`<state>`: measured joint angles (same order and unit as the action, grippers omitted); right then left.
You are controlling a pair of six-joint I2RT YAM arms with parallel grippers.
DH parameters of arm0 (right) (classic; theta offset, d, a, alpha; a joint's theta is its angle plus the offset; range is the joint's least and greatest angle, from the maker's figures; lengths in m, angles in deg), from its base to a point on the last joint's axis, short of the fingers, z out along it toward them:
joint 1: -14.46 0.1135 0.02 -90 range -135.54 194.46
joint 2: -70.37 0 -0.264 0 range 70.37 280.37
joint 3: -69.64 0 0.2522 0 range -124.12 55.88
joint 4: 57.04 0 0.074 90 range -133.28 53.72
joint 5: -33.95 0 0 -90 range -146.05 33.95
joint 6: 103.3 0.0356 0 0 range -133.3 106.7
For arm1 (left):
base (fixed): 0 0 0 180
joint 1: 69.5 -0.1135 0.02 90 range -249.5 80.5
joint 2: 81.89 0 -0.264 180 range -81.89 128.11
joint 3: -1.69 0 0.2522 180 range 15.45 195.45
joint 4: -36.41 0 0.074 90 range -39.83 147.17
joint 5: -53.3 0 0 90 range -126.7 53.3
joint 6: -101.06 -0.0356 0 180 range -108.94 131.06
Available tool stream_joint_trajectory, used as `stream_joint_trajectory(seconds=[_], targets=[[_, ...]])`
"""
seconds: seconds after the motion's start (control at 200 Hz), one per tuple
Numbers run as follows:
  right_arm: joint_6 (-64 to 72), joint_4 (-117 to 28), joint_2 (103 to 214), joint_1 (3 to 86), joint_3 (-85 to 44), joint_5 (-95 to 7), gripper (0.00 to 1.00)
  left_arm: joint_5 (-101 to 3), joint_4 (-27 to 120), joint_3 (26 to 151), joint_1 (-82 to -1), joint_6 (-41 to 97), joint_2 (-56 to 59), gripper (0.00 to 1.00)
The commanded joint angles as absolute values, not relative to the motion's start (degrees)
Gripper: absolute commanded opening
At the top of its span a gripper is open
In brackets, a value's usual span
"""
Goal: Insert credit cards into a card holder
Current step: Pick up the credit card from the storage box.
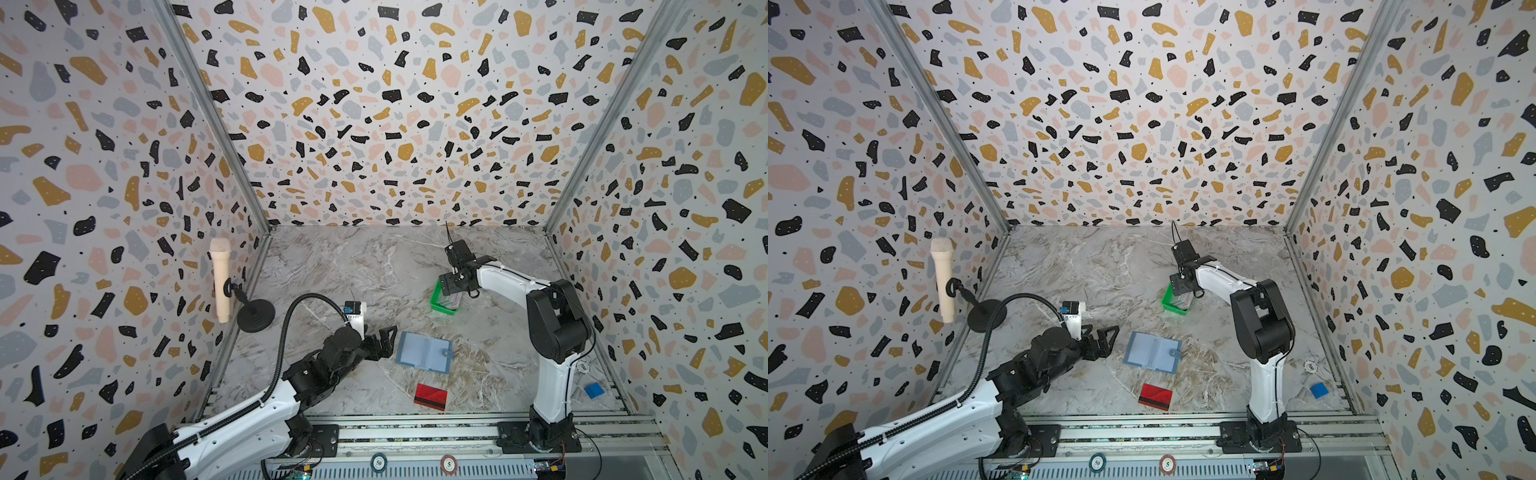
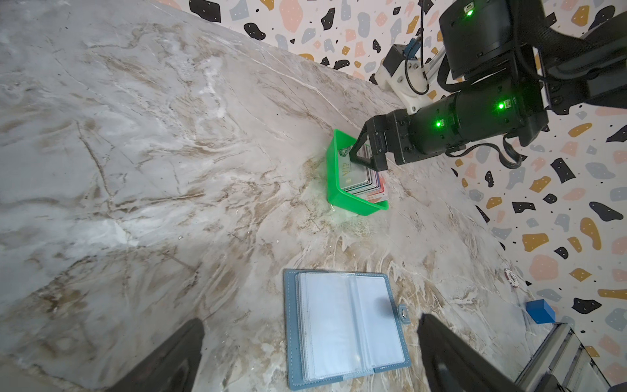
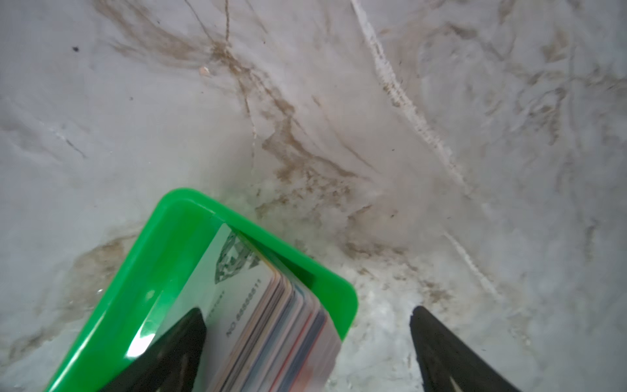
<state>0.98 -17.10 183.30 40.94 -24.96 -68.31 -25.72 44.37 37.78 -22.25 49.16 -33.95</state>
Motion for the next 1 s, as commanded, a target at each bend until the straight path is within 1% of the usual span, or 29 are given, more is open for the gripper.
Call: stream_joint_trajectory(seconds=[0.0,0.085,0.19,0.235,0.31,0.45,0.546,0.621,0.771,0.836,0.941,0.991], targets=[[5.4,-16.3,182.5,41.2,-22.1,-62.4,0.93,-26.0,41.1,37.1,-22.7,48.3,-34.4,1.0],[5.9,-17.7,182.8,40.9,-20.4,-60.8,0.89,-26.4,40.6,37.1,-22.9,48.2,-34.2,1.0],[4.7,-19.2,183.1,40.7,-19.7,-59.2,0.79,-26.8,40.5,37.4,-23.0,47.9,-33.9,0.99],[3.2,-19.9,183.3,40.7,-19.9,-58.6,0.73,-26.8,40.5,37.6,-23.1,47.7,-33.7,0.98],[0.2,-19.9,184.2,41.0,-21.3,-56.8,0.67,-26.6,40.5,38.2,-23.8,47.6,-32.8,0.98],[-4.8,-17.1,188.3,42.6,-26.3,-56.5,0.6,-29.6,38.6,39.5,-25.4,48.1,-30.3,0.97],[-6.2,-15.8,190.3,42.9,-28.8,-56.2,0.58,-28.9,37.4,40.4,-25.8,48.0,-27.7,0.94],[-6.5,-15.7,190.9,42.9,-29.7,-56.6,0.57,-28.6,36.2,41.6,-26.7,48.3,-24.2,0.87],[-6.8,-15.9,191.6,43.2,-30.9,-56.1,0.57,-28.9,27.2,45.2,-28.8,49.4,-13.3,0.85],[-6.7,-16.0,191.7,43.5,-31.1,-56.1,0.57,-29.7,23.7,48.1,-29.4,50.2,-7.6,0.79],[-5.8,-17.1,191.4,44.1,-30.5,-55.8,0.57,-33.1,18.1,52.5,-31.3,52.2,0.7,0.67],[-5.2,-17.5,191.3,44.4,-30.2,-55.3,0.57,-34.6,16.4,54.7,-32.2,52.9,4.2,0.65]])
